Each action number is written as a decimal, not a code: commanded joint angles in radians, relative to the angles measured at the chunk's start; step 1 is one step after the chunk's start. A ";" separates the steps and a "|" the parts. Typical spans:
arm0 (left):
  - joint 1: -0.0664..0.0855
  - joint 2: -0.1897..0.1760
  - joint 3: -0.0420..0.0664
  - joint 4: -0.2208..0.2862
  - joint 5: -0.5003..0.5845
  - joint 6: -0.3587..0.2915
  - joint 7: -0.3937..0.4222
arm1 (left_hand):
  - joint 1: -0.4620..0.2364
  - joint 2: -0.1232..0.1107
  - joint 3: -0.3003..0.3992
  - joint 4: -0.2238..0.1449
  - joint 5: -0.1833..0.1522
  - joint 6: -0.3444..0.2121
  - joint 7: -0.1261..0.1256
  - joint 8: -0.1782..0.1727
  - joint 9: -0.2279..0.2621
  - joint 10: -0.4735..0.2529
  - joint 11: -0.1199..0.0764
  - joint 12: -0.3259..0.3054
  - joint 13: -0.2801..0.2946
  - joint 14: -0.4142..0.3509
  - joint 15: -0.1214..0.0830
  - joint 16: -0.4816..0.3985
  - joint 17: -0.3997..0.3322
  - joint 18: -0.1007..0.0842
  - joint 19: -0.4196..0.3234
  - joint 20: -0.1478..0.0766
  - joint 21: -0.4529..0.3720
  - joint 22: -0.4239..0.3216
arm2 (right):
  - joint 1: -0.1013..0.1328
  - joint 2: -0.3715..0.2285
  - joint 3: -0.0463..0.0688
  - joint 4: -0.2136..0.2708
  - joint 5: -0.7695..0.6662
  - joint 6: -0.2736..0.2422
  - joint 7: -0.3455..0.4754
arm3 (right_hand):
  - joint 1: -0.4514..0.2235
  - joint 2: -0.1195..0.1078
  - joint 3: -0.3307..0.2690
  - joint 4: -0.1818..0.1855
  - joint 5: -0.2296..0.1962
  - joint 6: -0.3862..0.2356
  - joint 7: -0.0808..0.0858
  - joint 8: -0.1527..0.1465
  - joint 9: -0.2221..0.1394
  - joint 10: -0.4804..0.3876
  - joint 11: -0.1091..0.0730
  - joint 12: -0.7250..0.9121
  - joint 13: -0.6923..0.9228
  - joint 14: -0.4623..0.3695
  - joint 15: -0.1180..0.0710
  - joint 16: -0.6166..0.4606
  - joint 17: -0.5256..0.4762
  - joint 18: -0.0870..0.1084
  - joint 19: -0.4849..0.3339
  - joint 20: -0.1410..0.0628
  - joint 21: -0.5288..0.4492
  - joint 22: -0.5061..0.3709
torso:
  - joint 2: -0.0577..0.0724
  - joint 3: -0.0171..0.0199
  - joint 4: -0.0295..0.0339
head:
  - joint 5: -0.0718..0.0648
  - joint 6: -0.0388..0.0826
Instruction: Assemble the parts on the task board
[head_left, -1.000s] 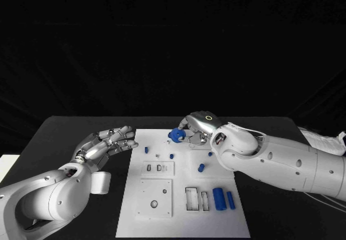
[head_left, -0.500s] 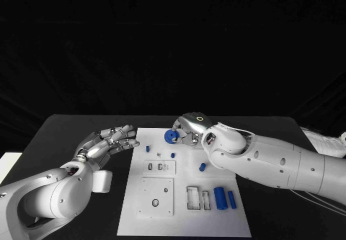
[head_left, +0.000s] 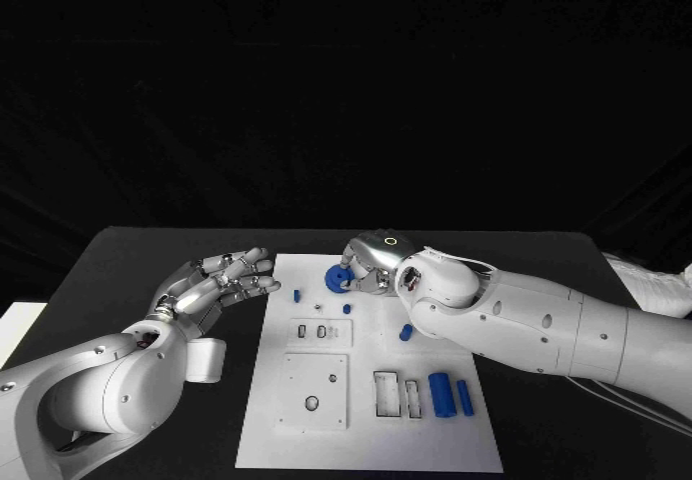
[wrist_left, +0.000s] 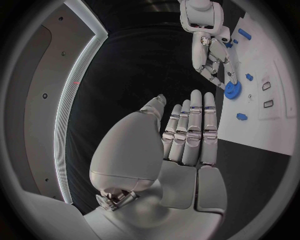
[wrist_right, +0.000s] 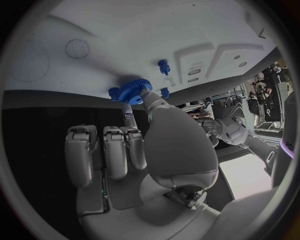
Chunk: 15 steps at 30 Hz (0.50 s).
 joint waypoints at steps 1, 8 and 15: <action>0.001 0.002 0.001 0.002 -0.005 0.020 0.005 | 0.009 -0.002 0.002 -0.003 0.001 -0.005 0.003 -0.007 -0.001 -0.006 0.001 -0.005 -0.001 -0.007 0.000 -0.004 0.001 0.012 -0.003 0.002 -0.005 -0.001 | -0.001 0.003 -0.001 -0.004 -0.011 0.035 0.004 | -0.015 0.001 0.006 -0.001 -0.008 0.004 0.002 -0.001 -0.001 0.102 -0.002 0.003 0.263 0.102 -0.007 0.005 0.254 -0.016 0.063 -0.006 0.003 0.164 | 0.000 -0.0002 -0.0005 | -0.002 -0.001; 0.001 0.001 0.001 0.002 -0.005 0.020 0.004 | 0.010 -0.002 0.003 -0.004 0.001 -0.006 0.004 -0.007 -0.002 -0.007 0.001 -0.005 -0.001 -0.007 0.000 -0.004 0.002 0.012 -0.003 0.002 -0.005 -0.001 | -0.002 0.005 -0.002 -0.007 -0.011 0.039 0.005 | -0.052 -0.025 -0.009 0.010 -0.028 -0.017 0.012 -0.025 -0.004 0.102 0.006 0.003 0.263 0.101 0.000 0.002 0.248 -0.014 0.059 -0.001 0.000 0.156 | 0.000 0.0001 -0.0016 | -0.002 -0.001; 0.001 0.000 0.001 0.002 -0.005 0.020 0.002 | 0.010 -0.002 0.003 -0.004 0.001 -0.006 0.004 -0.007 -0.002 -0.008 0.001 -0.005 -0.001 -0.007 0.000 -0.005 0.002 0.012 -0.003 0.002 -0.005 -0.001 | -0.002 0.005 -0.003 -0.010 -0.008 0.026 -0.003 | -0.143 -0.059 -0.082 0.116 -0.091 -0.106 0.040 -0.075 -0.023 0.098 0.032 -0.006 0.258 0.099 0.024 -0.001 0.240 -0.012 0.054 0.020 -0.006 0.145 | 0.000 0.0005 -0.0011 | -0.005 0.002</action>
